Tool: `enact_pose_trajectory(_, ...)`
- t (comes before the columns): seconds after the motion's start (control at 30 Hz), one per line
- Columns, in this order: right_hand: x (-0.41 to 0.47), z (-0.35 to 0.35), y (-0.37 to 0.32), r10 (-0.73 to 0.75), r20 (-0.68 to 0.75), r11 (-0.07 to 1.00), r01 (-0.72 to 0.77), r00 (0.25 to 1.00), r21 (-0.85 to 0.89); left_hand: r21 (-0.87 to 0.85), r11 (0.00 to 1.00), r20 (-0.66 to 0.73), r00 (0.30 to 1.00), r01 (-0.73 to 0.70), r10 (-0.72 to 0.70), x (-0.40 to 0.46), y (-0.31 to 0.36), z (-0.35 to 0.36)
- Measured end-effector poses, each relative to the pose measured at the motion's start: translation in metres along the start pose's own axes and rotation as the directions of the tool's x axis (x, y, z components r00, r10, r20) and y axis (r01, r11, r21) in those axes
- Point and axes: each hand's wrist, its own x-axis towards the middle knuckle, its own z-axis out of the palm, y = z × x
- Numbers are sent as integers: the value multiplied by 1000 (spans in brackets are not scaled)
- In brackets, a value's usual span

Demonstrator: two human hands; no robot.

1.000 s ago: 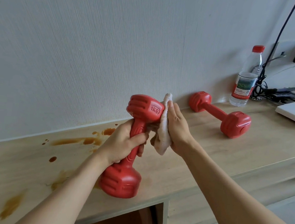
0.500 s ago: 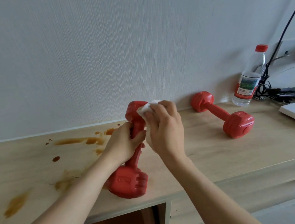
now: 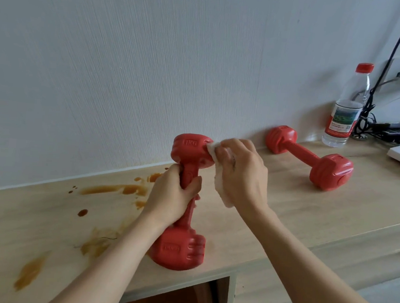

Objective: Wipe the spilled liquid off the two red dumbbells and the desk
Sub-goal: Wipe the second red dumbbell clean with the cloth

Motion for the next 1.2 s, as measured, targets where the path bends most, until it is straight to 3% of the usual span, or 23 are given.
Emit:
enact_pose_trajectory(0.13,0,3,1,44,-33,999,-43,998,20,21,1000,6,1000,3,-3,4,1,-4)
enact_pose_trajectory(0.2,3,1,-13,-23,-68,1000,24,997,9,72,997,5,1000,-14,14,5,1,-4)
enact_pose_trajectory(0.33,5,3,-25,-243,-126,959,219,962,-177,151,986,24,998,-66,63,3,5,0)
enact_pose_trajectory(0.47,9,3,-7,-63,-98,993,72,993,91,145,984,21,995,-100,98,1,6,-1)
enact_pose_trajectory(0.53,9,4,5,1,-37,994,3,999,112,82,995,27,998,-60,58,0,5,-3)
enact_pose_trajectory(0.7,2,4,-11,-121,-58,990,124,991,60,67,997,36,998,-49,47,1,5,-5)
enact_pose_trajectory(0.77,3,4,-9,-114,-48,986,119,992,113,45,998,41,998,-54,52,-1,5,-6)
enact_pose_trajectory(0.87,7,8,7,23,51,934,-39,998,356,9,999,59,997,-53,53,-2,3,-8)
enact_pose_trajectory(0.97,9,13,15,87,133,897,-135,987,421,-9,999,69,997,-33,33,-1,1,-10)
enact_pose_trajectory(1.07,6,12,10,63,61,949,-79,996,304,-8,1000,62,998,-13,14,1,0,-10)
enact_pose_trajectory(1.2,-4,5,-14,-251,-40,968,249,967,-45,55,998,31,999,-16,14,1,0,-8)
